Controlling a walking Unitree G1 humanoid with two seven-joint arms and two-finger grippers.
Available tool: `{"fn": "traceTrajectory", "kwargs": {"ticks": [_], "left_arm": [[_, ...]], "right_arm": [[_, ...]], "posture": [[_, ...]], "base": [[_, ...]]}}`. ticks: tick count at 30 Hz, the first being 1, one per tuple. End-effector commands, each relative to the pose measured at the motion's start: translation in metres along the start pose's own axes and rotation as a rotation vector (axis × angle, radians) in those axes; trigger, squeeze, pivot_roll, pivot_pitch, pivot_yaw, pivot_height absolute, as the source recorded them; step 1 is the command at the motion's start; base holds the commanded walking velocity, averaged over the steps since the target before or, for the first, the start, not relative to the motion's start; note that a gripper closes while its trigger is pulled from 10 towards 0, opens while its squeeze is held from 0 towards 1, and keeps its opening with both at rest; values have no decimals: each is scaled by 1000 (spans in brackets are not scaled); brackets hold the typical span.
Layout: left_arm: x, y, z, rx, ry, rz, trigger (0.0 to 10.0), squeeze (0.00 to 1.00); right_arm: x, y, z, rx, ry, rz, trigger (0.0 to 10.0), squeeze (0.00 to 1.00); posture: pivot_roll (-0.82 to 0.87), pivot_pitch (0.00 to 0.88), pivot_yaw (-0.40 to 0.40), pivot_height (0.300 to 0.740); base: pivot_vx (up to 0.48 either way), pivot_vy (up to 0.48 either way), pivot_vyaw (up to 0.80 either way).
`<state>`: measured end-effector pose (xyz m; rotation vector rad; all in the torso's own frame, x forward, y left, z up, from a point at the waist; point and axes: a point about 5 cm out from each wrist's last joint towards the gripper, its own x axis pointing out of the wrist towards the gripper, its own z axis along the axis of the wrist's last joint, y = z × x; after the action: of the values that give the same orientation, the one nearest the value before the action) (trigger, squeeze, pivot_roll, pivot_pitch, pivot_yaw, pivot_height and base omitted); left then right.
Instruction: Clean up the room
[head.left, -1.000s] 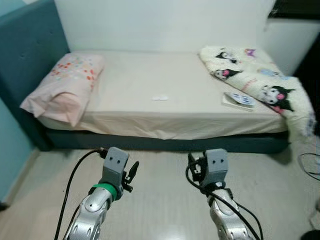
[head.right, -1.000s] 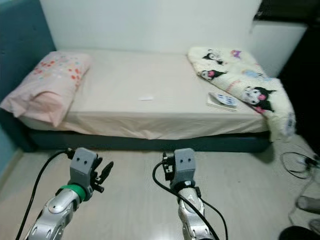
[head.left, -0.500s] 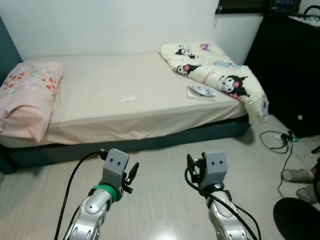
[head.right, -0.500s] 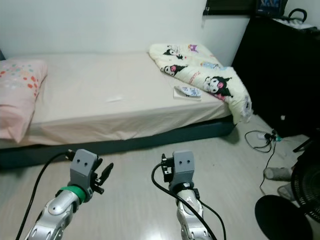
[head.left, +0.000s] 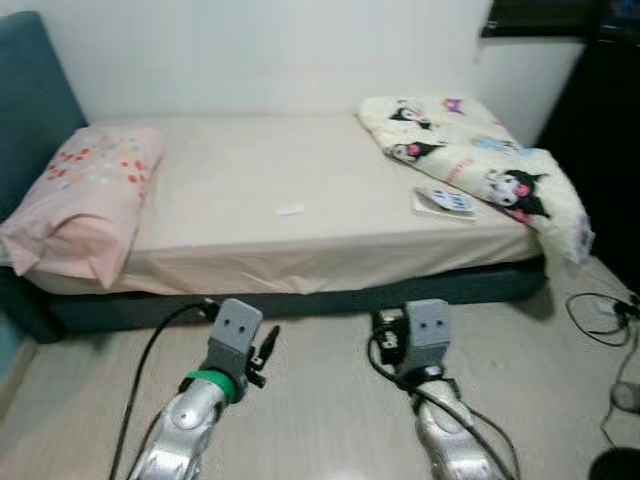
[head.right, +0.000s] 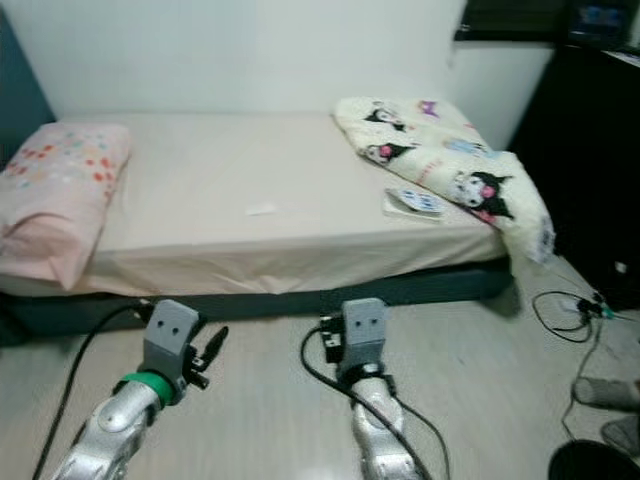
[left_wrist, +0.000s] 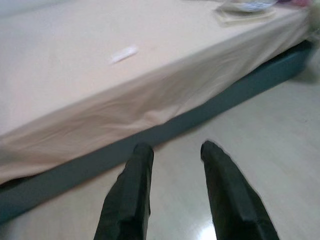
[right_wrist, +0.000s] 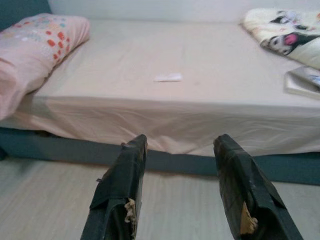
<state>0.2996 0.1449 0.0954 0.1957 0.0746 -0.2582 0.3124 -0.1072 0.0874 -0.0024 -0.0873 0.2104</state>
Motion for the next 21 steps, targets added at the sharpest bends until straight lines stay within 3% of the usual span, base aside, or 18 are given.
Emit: {"fn": "traceTrajectory", "kwargs": {"ticks": [1,13,21], "left_arm": [[0,-8,-4,-10,17,-25,10000,0],[1,-9,-4,-8,15,-29,10000,0],[2,-10,-4,-7,13,-33,10000,0]], "right_arm": [[-4,-9,-5,-6,22,-31,10000,0],[-5,-11,-6,-6,27,-34,10000,0],[-4,-12,-7,0,31,-38,10000,0]], "posture": [[-98,74,67,740],[-98,71,66,740],[-101,67,66,740]], "base": [[454,0,0],[359,0,0],[276,0,-764]]}}
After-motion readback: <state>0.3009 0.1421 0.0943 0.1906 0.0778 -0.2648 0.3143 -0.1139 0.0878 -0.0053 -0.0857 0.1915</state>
